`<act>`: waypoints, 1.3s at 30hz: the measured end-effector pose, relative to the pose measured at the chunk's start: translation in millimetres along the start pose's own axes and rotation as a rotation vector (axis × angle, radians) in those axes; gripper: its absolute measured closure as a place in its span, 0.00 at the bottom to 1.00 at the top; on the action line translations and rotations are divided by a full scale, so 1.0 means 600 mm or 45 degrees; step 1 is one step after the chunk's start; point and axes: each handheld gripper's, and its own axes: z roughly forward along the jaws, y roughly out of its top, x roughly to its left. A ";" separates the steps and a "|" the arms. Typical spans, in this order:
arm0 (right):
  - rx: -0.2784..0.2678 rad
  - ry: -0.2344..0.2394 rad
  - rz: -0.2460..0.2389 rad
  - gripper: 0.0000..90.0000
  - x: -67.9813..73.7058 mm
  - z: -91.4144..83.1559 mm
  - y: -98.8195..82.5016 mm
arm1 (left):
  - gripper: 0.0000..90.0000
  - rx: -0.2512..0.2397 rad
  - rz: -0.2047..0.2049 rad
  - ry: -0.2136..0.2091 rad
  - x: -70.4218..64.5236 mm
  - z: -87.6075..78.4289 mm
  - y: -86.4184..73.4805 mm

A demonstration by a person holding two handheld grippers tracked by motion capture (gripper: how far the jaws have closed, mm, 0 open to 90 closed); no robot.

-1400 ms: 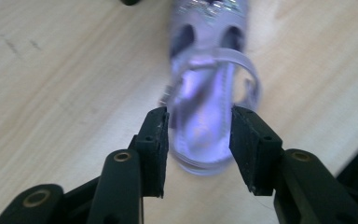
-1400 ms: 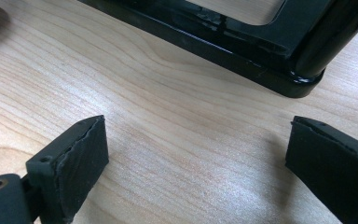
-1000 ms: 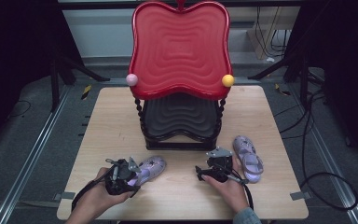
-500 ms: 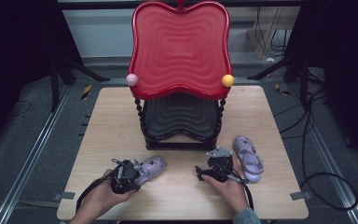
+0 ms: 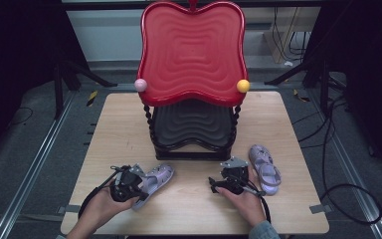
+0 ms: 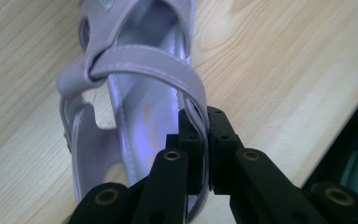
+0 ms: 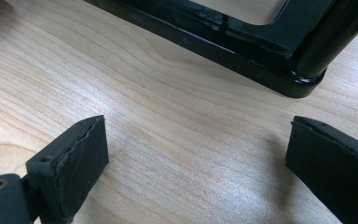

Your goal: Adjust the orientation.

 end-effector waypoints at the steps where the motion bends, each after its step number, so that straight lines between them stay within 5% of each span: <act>1: 0.000 0.000 0.000 0.07 0.000 0.000 0.000 | 0.96 -0.025 0.001 -0.015 -0.001 -0.003 -0.001; 7: 0.001 -0.012 0.011 0.07 0.002 0.000 0.000 | 0.96 -0.152 0.006 -0.093 -0.009 -0.015 -0.004; 18: 0.003 -0.003 -0.003 0.06 0.003 -0.002 -0.002 | 0.96 -0.288 0.035 -0.136 -0.029 -0.013 0.019; 19: 0.003 -0.003 -0.003 0.06 0.003 -0.002 -0.002 | 0.96 -0.279 -0.014 -0.146 -0.032 -0.016 0.020; 25: 0.002 -0.006 0.001 0.06 0.004 -0.003 -0.002 | 0.96 -0.358 -0.057 -0.179 -0.038 -0.033 0.038; 30: 0.002 -0.008 0.004 0.06 0.004 -0.003 -0.002 | 0.96 -0.433 -0.067 -0.203 -0.044 -0.047 0.048; 39: 0.003 -0.020 0.010 0.06 0.005 -0.002 -0.002 | 0.96 -0.478 -0.064 -0.217 -0.048 -0.060 0.062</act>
